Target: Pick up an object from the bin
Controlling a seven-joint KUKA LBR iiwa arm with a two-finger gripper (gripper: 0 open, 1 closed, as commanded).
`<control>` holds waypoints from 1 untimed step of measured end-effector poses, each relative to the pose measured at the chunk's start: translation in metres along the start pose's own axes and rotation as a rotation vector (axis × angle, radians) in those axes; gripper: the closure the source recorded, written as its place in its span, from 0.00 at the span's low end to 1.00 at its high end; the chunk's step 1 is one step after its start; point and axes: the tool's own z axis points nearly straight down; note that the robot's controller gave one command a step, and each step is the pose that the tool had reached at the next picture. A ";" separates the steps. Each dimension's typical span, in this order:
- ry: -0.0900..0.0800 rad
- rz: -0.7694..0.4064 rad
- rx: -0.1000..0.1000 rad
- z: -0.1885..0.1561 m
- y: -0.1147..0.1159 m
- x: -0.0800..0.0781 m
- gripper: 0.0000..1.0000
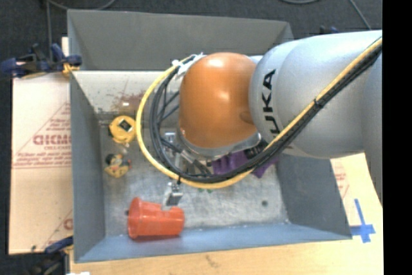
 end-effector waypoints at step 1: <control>-0.007 0.004 -0.001 -0.003 -0.001 -0.002 0.00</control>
Offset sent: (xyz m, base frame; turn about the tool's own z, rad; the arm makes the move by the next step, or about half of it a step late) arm -0.0075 0.0045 -0.1109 -0.2218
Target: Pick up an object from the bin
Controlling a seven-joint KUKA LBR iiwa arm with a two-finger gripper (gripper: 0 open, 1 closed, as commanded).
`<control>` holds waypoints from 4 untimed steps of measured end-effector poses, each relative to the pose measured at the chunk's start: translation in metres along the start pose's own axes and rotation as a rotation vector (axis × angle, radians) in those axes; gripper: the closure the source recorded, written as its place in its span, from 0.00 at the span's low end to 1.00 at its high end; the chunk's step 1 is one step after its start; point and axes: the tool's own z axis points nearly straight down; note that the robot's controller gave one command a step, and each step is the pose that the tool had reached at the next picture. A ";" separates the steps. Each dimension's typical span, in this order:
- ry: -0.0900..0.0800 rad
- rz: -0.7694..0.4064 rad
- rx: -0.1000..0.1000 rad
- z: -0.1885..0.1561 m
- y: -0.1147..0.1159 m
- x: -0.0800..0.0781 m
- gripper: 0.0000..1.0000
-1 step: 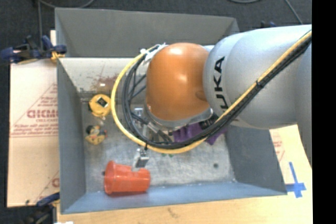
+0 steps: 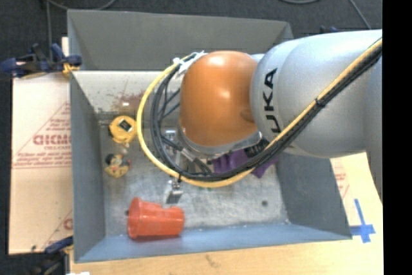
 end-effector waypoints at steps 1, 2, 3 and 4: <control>-0.006 -0.076 0.001 0.037 0.001 0.001 0.00; -0.013 -0.336 -0.004 0.133 -0.018 0.000 1.00; -0.013 -0.335 -0.004 0.133 -0.018 0.000 1.00; 0.000 -0.463 0.001 0.009 -0.110 0.015 1.00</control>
Offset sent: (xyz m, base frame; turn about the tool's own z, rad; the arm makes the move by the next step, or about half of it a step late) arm -0.0057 -0.0208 -0.1416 -0.3365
